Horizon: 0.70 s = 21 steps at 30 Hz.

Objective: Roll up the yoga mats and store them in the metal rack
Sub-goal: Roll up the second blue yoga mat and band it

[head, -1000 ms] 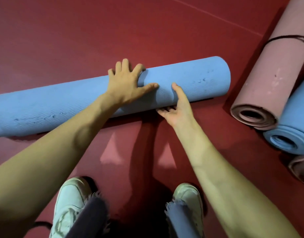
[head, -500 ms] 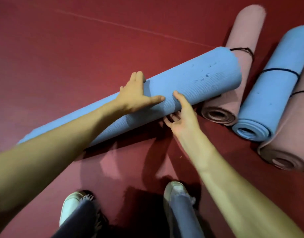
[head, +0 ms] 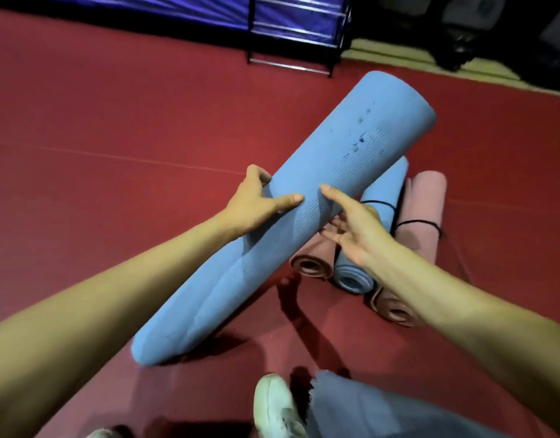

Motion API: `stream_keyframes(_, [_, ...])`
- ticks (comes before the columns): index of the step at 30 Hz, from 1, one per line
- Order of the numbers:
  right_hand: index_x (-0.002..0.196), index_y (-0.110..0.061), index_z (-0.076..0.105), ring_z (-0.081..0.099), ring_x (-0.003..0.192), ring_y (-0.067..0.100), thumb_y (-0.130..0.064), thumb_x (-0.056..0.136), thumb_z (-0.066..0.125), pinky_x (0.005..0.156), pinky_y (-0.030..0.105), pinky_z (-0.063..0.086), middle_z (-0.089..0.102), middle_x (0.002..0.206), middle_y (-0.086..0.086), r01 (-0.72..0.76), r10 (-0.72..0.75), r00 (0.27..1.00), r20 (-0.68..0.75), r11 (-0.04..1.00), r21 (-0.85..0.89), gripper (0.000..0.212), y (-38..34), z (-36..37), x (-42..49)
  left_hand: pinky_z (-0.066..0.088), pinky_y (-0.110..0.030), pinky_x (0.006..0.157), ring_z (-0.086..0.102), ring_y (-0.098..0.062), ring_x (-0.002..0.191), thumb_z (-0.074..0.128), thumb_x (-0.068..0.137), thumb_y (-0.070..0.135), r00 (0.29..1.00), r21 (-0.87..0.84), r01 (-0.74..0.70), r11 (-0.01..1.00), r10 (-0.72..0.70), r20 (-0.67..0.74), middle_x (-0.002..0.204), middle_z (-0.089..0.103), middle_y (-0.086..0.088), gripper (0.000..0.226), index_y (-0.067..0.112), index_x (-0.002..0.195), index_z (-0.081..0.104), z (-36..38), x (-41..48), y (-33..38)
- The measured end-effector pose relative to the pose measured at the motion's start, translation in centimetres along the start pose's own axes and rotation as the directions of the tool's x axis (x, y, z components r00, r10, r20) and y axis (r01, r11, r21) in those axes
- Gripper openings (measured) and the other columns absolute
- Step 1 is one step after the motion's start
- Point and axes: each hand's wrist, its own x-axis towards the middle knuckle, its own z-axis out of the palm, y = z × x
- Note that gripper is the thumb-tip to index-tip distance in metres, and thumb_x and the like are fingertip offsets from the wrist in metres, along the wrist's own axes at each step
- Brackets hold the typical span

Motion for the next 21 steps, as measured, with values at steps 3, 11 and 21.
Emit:
stream_keyframes(3, [0.126, -0.005, 0.052, 0.064, 0.085, 0.012, -0.019, 0.075, 0.075, 0.060, 0.029, 0.053, 0.067, 0.099, 0.002, 0.080, -0.080, 0.997, 0.017, 0.997, -0.015, 0.057, -3.3, -1.3, -1.9, 0.041, -0.032, 0.100, 0.048, -0.014, 0.115, 0.076, 0.058, 0.057, 0.999, -0.088, -0.041, 0.995, 0.041, -0.001, 0.127, 0.048, -0.002, 0.082, 0.017, 0.121, 0.040, 0.7, -1.2, 3.2])
stream_keyframes(11, [0.117, -0.013, 0.043, 0.060, 0.086, 0.014, -0.013, 0.070, 0.076, 0.071, 0.034, 0.050, 0.062, 0.103, 0.001, 0.259, -0.251, 0.965, 0.080, 0.960, -0.109, 0.057, -8.5, -3.5, -7.2, 0.026, -0.025, 0.104, 0.034, -0.013, 0.125, 0.071, 0.083, 0.038, 0.993, -0.215, -0.118, 0.969, 0.116, -0.023, 0.132, 0.027, 0.000, 0.084, 0.026, 0.150, 0.022, 1.7, -5.2, 9.5])
stream_keyframes(21, [0.119, -0.011, 0.044, 0.062, 0.086, 0.015, 0.006, 0.076, 0.063, 0.077, 0.041, 0.044, 0.061, 0.104, 0.001, 0.366, -0.318, 0.920, 0.231, 0.906, -0.211, 0.050, -10.4, -5.6, -10.4, 0.026, -0.043, 0.113, 0.035, -0.027, 0.122, 0.057, 0.054, 0.081, 0.994, -0.222, -0.096, 0.970, 0.084, -0.063, 0.108, 0.031, 0.004, 0.085, 0.061, 0.132, 0.029, 2.0, -8.5, 12.0])
